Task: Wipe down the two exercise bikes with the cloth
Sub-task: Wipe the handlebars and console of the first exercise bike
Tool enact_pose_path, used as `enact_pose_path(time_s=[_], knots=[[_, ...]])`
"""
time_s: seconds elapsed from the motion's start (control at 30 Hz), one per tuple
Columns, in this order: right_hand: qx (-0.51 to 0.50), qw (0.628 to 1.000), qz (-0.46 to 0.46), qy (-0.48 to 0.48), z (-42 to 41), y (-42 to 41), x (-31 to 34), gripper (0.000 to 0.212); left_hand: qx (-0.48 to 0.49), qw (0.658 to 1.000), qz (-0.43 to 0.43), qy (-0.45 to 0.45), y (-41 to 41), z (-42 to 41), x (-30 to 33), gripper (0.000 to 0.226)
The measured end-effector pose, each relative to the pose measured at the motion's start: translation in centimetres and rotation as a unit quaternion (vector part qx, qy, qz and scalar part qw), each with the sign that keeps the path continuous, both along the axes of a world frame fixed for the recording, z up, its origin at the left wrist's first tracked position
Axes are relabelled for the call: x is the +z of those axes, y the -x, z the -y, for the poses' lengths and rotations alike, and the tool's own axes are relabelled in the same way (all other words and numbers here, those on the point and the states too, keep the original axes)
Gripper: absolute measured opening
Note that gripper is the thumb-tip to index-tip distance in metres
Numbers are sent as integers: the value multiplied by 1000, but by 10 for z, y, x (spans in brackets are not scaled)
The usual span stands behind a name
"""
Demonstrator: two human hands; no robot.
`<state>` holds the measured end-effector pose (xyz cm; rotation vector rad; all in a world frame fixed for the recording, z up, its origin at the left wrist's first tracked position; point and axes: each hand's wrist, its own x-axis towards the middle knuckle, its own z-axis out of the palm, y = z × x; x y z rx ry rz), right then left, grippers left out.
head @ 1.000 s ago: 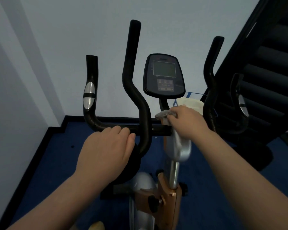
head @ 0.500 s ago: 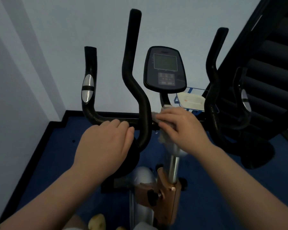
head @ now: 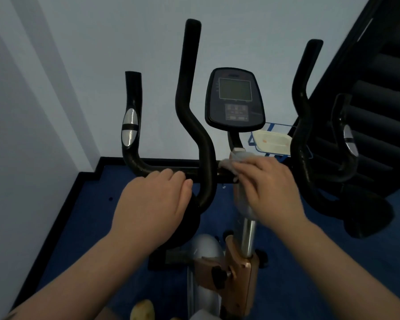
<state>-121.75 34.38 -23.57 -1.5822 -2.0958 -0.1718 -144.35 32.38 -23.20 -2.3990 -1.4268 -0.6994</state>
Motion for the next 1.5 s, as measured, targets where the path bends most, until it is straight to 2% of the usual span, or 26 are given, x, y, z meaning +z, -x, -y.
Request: enact_pose_path(time_s=[0.07, 0.17, 0.23, 0.27, 0.37, 0.43, 0.5, 0.57, 0.67, 0.73, 0.8, 0.87, 0.97, 1.07, 1.23, 1.33, 1.43, 1.5], knots=[[-35, 998, -31, 35, -15, 9, 5, 26, 5, 1000, 0, -2, 0, 0, 2, 31], [-51, 998, 10, 37, -18, 34, 1, 27, 1, 1000, -8, 11, -1, 3, 3, 28], [-19, 999, 22, 46, -11, 35, 2, 27, 36, 996, 36, 72, -2, 4, 6, 29], [2, 998, 7, 67, -8, 29, 6, 27, 54, 987, 77, 132, 0, 2, 8, 31], [19, 976, -132, 172, -19, 14, 35, 20, 58, 935, 183, 296, 13, -7, 15, 29], [4, 968, -218, 127, -33, 21, 51, 19, 23, 901, 230, 368, 20, -13, 19, 20], [11, 968, -245, 60, -39, 45, 53, 20, 4, 886, 245, 393, 24, -13, 18, 19], [40, 962, -262, 67, -32, 70, 37, 24, 6, 898, 249, 363, 23, -8, 12, 21], [24, 982, -180, 51, 2, 86, 0, 44, 24, 939, 218, 266, 19, 2, 3, 30], [36, 986, -158, 33, 27, 79, -11, 47, 39, 948, 216, 230, 18, 4, -1, 33], [74, 984, -149, 64, 36, 66, -11, 49, 53, 943, 242, 224, 19, 3, -4, 29], [99, 972, -190, 100, 22, 54, 2, 50, 66, 937, 257, 227, 20, 3, -6, 25], [69, 959, -271, 40, -10, 51, 26, 39, 75, 933, 267, 228, 19, 3, -7, 22], [44, 952, -300, 30, -5, 64, 9, 25, 82, 932, 274, 224, 19, 4, -6, 22], [13, 932, -362, 5, 47, 64, -38, 26, 77, 930, 284, 222, 18, 5, -7, 23], [30, 940, -340, -15, 28, 55, -16, 22, 81, 931, 283, 217, 18, 3, -8, 22], [17, 922, -382, -61, -3, 58, 15, 25, 82, 930, 282, 222, 19, 3, -9, 21], [22, 926, -376, -31, -8, 67, 15, 27, 81, 930, 282, 223, 19, 4, -8, 21]])
